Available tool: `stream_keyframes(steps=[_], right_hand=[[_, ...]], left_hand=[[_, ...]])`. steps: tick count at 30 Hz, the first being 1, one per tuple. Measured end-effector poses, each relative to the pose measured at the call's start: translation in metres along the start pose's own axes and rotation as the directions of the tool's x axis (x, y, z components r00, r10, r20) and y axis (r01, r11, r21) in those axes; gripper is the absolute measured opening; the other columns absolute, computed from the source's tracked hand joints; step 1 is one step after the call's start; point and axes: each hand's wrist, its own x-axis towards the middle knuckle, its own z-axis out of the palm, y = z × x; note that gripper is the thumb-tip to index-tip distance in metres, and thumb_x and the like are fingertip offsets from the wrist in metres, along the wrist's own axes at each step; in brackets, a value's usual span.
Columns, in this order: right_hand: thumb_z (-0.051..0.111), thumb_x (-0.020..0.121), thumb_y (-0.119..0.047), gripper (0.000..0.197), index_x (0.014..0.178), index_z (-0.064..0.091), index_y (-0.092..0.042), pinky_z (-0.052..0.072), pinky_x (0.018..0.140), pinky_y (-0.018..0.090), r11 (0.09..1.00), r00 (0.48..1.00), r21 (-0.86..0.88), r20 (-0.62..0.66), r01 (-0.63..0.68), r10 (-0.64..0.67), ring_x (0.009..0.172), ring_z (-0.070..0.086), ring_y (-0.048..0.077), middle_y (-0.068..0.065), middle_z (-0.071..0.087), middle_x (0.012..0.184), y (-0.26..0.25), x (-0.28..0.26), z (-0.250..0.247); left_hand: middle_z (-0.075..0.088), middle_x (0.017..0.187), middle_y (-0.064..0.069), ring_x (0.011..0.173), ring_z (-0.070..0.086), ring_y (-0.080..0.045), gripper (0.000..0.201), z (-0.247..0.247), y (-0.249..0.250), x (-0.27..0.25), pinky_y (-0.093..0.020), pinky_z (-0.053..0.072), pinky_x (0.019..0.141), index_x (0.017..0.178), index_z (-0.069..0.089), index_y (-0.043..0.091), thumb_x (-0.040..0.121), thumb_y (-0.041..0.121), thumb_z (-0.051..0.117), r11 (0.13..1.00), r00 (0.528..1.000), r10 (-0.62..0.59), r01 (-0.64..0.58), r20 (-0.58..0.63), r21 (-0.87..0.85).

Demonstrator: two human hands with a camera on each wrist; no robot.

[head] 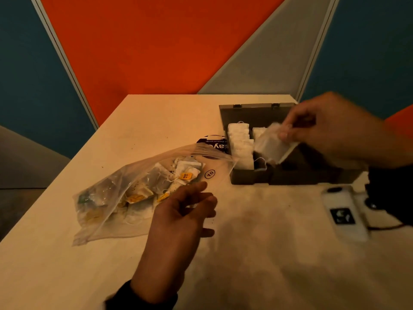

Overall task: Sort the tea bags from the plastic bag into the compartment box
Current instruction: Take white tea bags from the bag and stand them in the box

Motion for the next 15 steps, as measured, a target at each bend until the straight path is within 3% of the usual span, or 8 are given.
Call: stream_keyframes(steps=[5, 10, 15], right_hand=[[0.069, 0.086, -0.016, 0.005, 0.085, 0.066, -0.019, 0.052, 0.08, 0.038, 0.995, 0.999, -0.099, -0.035, -0.026, 0.022, 0.086, 0.061, 0.015, -0.001, 0.066, 0.091, 0.027, 0.048, -0.021], [0.067, 0.088, -0.019, 0.011, 0.081, 0.061, -0.024, 0.048, 0.078, 0.035, 0.97, 0.993, -0.244, 0.114, -0.014, 0.043, 0.091, 0.061, 0.019, 0.0, 0.065, 0.093, 0.058, 0.083, -0.003], [0.064, 0.091, -0.017, 0.013, 0.08, 0.061, -0.023, 0.048, 0.078, 0.032, 0.932, 0.94, -0.361, 0.328, 0.031, 0.096, 0.088, 0.058, 0.016, 0.001, 0.064, 0.092, 0.08, 0.099, 0.025]], left_hand=[[0.075, 0.09, 0.005, 0.077, 0.072, -0.017, 0.027, -0.004, 0.001, 0.005, -0.037, 0.059, 0.062, 0.109, 0.071, 0.027, 0.086, 0.012, 0.069, 1.0, 0.999, -0.001, -0.001, -0.047, -0.03], [0.075, 0.089, 0.0, 0.073, 0.072, -0.019, 0.025, -0.009, 0.001, 0.011, -0.037, 0.057, 0.059, 0.105, 0.072, 0.023, 0.086, 0.007, 0.068, 0.999, 0.998, -0.001, -0.002, -0.065, -0.05], [0.073, 0.082, -0.001, 0.064, 0.068, -0.018, 0.028, -0.016, 0.003, 0.017, -0.039, 0.056, 0.058, 0.105, 0.073, 0.023, 0.085, 0.004, 0.068, 0.997, 0.997, -0.005, -0.001, -0.072, -0.074]])
